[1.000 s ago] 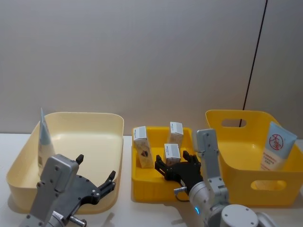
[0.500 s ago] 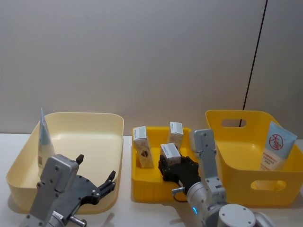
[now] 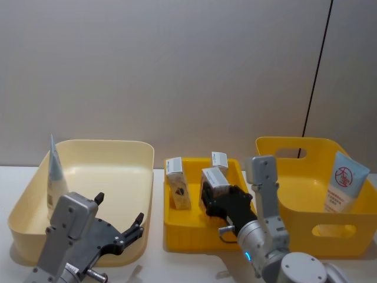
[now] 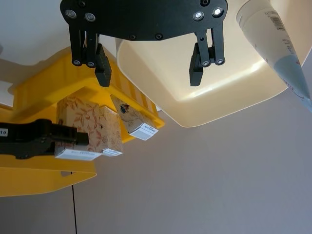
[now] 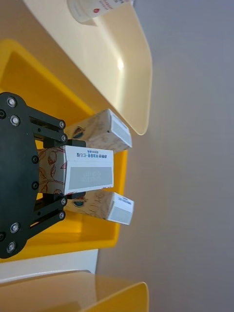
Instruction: Bimanual collaborative sorting of washing and personal care products
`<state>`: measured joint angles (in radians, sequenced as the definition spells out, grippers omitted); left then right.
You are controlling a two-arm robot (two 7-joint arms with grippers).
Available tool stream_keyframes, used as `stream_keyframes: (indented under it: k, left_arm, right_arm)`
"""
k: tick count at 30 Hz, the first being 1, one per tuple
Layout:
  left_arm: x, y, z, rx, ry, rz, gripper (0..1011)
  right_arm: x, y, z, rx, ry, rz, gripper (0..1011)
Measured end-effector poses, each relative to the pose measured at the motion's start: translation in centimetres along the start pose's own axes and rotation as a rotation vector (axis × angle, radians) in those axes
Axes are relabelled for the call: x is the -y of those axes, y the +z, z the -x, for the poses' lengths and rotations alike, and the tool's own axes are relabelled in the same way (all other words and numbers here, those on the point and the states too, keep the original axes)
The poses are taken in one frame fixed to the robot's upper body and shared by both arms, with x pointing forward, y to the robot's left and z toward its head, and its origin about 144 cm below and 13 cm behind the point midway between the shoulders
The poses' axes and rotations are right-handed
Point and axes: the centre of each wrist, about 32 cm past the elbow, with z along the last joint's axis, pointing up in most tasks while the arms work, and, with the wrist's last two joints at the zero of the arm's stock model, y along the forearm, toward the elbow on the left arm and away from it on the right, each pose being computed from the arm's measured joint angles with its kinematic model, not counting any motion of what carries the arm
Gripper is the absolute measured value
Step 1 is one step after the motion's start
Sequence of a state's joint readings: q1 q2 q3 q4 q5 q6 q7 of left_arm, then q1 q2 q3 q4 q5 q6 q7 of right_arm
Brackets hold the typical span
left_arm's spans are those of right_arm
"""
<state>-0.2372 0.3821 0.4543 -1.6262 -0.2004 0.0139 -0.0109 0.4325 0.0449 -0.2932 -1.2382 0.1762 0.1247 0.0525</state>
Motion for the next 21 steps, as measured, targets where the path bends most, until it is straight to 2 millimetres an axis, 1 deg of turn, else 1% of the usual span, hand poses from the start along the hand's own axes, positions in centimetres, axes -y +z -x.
stream_keyframes:
  k: [3,4,13,19,21]
  left_arm:
    - [0.0,0.0,0.0,0.0,0.0,0.0,1000]
    - [0.0,0.0,0.0,0.0,0.0,0.0,1000]
    - [0.0,0.0,0.0,0.0,0.0,0.0,1000]
    - [0.0,0.0,0.0,0.0,0.0,0.0,1000]
    - [0.0,0.0,0.0,0.0,0.0,0.0,1000]
  right_arm:
    - [0.0,0.1,-0.2,-0.004,0.001,-0.02,434]
    - [0.1,0.4,-0.6,-0.012,0.001,-0.061,434]
    - [0.4,1.4,-2.0,-0.029,-0.019,-0.183,434]
    - [0.8,2.5,-3.4,-0.038,-0.054,-0.283,434]
    - [1.3,3.1,-4.3,-0.041,-0.083,-0.331,434]
